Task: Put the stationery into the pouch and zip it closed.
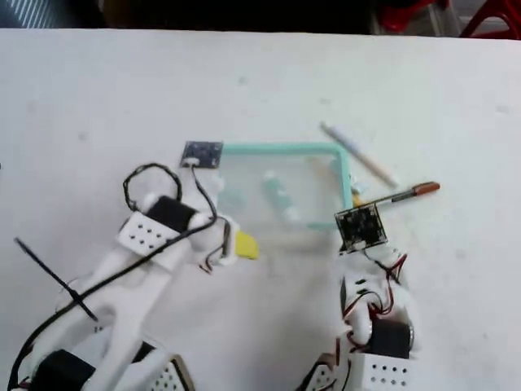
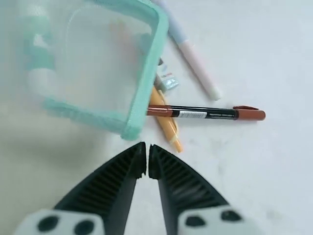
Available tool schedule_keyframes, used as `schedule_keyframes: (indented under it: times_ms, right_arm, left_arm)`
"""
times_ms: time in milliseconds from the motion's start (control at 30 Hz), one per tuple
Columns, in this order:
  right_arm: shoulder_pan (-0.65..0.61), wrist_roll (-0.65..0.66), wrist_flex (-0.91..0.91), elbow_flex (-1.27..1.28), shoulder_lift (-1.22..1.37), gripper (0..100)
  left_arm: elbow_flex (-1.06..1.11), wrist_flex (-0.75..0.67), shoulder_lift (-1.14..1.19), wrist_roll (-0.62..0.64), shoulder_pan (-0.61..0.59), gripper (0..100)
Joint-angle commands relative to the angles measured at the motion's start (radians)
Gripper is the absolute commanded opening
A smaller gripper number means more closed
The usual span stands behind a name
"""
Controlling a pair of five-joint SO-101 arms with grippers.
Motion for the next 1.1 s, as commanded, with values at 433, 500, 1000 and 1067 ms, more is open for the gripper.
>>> schedule_keyframes:
  times_ms: [433, 500, 1000, 1067]
  right_arm:
    - [0.094, -0.204, -0.209, 0.005, 0.001, 1.8]
    - [0.096, -0.204, -0.205, 0.005, 0.001, 1.8]
    - [0.025, -0.196, -0.228, 0.060, 0.004, 1.8]
    - [0.025, -0.196, -0.228, 0.040, 0.025, 1.8]
  left_arm:
    - [0.037, -0.089, -0.004, 0.118, -0.002, 38]
    - [0.035, -0.089, -0.004, 0.118, -0.022, 38]
    - [0.040, -0.140, 0.002, 0.184, -0.030, 38]
    - [0.038, -0.140, 0.002, 0.184, -0.030, 38]
